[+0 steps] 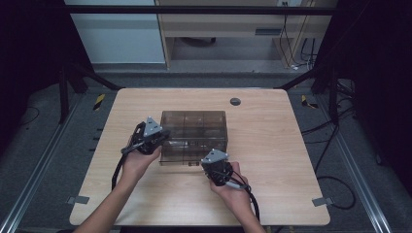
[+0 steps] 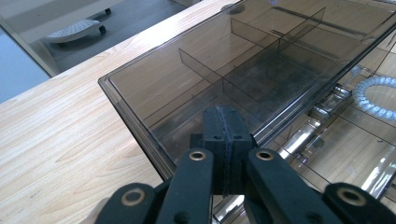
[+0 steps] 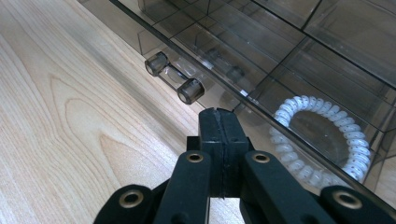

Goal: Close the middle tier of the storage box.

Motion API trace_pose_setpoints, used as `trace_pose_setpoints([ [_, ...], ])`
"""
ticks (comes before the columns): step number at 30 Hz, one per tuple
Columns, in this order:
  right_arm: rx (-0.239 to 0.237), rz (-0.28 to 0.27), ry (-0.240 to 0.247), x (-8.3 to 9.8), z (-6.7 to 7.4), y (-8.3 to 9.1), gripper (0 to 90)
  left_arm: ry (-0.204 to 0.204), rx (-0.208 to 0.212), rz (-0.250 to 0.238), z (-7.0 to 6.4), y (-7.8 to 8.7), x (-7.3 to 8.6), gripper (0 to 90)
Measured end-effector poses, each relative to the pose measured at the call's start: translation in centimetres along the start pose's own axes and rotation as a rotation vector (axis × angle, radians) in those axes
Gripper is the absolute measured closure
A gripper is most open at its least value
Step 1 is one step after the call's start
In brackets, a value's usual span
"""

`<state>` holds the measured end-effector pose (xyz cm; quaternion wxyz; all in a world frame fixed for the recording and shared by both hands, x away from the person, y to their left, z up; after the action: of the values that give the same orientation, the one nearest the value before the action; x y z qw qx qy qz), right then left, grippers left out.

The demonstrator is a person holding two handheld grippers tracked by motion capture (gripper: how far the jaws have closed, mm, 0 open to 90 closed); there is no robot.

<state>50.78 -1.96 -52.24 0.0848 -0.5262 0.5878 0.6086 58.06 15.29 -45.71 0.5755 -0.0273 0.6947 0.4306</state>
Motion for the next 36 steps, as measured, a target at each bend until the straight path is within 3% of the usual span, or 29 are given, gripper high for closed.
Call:
trace_pose_setpoints([
  [36, 0.012, 0.005, 0.006, -0.79, -0.73, -0.57, 90.0, 0.001, 0.002, 0.001, -0.03, 0.03, -0.02, 89.4],
])
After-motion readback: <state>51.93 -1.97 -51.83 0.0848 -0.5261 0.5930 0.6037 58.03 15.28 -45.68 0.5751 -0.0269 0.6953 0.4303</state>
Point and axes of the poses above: each handheld gripper's, and its own axes: y roughly backward along the jaws, x roughly out of its underside, z roughly to its left, the point moved 8 cm from there along -y, roughly forward along the jaws, and after that the axes turned 13 degrees about x, right-handed, at the moved point
